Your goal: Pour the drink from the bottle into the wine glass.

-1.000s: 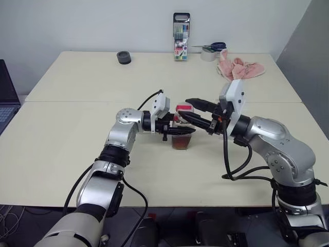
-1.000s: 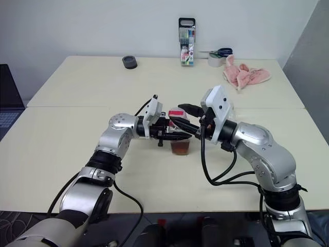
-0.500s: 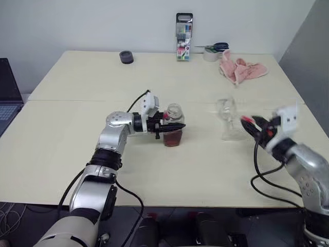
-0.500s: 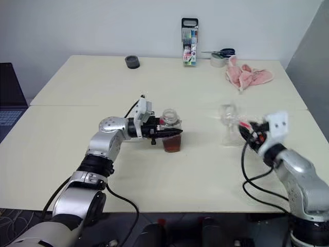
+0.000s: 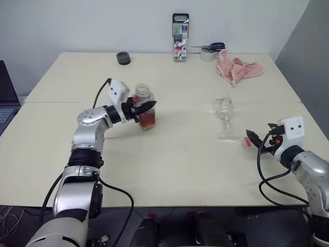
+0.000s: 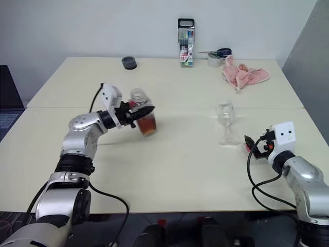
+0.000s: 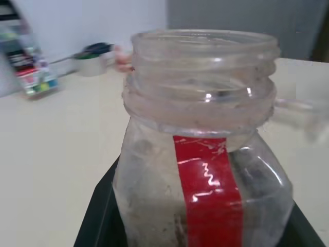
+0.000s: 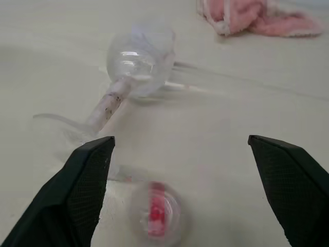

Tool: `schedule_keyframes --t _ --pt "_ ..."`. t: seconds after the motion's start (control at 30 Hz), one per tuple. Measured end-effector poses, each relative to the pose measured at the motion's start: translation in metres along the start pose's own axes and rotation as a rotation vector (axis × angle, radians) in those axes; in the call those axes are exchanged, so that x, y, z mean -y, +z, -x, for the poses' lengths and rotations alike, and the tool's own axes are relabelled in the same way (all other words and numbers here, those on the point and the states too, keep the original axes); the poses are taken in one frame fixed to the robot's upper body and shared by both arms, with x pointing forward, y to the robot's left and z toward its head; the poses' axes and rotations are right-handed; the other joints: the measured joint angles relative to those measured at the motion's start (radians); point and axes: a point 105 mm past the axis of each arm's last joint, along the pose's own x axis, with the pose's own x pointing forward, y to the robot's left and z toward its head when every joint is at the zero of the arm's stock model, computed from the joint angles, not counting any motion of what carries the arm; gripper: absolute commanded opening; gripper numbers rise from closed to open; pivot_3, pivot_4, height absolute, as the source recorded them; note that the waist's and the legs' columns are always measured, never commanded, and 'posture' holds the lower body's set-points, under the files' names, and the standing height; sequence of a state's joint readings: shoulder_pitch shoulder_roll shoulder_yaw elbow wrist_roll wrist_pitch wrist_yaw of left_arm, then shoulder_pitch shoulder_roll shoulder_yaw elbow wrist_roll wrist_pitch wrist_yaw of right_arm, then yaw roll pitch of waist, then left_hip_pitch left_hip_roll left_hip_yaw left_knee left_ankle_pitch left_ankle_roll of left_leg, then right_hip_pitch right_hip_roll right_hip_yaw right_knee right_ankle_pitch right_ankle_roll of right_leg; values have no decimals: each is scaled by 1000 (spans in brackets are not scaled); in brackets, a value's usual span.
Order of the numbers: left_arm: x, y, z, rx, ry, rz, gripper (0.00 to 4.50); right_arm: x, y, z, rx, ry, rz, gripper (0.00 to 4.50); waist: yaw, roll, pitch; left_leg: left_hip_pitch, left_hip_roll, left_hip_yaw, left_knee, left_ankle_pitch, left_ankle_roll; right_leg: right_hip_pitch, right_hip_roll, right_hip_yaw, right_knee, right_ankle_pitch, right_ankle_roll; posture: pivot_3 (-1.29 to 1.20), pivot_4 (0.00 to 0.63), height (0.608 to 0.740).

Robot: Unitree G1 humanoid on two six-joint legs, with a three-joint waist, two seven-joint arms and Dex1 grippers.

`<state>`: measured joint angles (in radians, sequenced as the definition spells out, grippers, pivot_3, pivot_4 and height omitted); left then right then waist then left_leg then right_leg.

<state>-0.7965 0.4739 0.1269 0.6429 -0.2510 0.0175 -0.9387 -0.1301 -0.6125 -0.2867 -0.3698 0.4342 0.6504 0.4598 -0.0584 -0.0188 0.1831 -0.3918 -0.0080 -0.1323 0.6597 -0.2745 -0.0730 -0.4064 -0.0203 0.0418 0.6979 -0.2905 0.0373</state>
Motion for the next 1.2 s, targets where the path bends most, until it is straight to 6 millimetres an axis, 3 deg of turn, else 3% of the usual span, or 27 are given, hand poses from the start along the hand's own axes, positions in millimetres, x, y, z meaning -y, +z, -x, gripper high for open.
schedule_keyframes --t 0.1,0.17,0.37,0.53,0.57,0.7,0.83,1.2 --pt "-30 -6 14 -20 213 2 1636 -52 51 -1 151 304 27 4500 -4 0 0 0 1 -2 0 0 0 0 1 -1 0 0 0 0 150 740" --pt "-46 -10 25 -32 323 9 1636 -79 71 -2 200 440 48 4500 -3 0 0 0 1 -2 0 0 0 0 0 -2 0 0 0 0 150 740" --pt "-75 -13 56 -33 527 32 1636 -133 98 -28 235 642 56 4500 2 -1 0 -1 0 -2 1 0 0 0 -1 -2 0 0 0 0 150 740" --pt "-80 -22 71 -20 599 76 1636 -164 97 -54 208 716 88 4500 5 -1 0 -2 -1 -3 1 2 -3 -1 -2 -3 -1 0 0 0 150 740" --pt "-80 -23 72 -17 602 83 1986 -170 95 -56 203 733 99 4500 5 -1 0 -2 -1 -3 1 2 -4 -1 -2 -3 -1 0 0 0 150 740" --pt "-79 -26 78 -10 610 93 3169 -175 90 -59 194 747 127 4500 3 -1 0 -1 -1 -2 1 2 -4 -1 -3 -2 0 0 0 0 150 740" --pt "-74 -43 86 -53 610 112 4444 -177 91 -60 206 754 132 4500 2 -1 0 -1 0 -3 1 1 -1 -1 -2 -3 0 0 0 0 150 740" --pt "-67 -57 94 -83 613 91 4482 -185 86 -60 194 769 168 4500 2 -1 0 -1 -1 -3 1 0 -1 -1 -2 -2 0 0 0 0 150 740"
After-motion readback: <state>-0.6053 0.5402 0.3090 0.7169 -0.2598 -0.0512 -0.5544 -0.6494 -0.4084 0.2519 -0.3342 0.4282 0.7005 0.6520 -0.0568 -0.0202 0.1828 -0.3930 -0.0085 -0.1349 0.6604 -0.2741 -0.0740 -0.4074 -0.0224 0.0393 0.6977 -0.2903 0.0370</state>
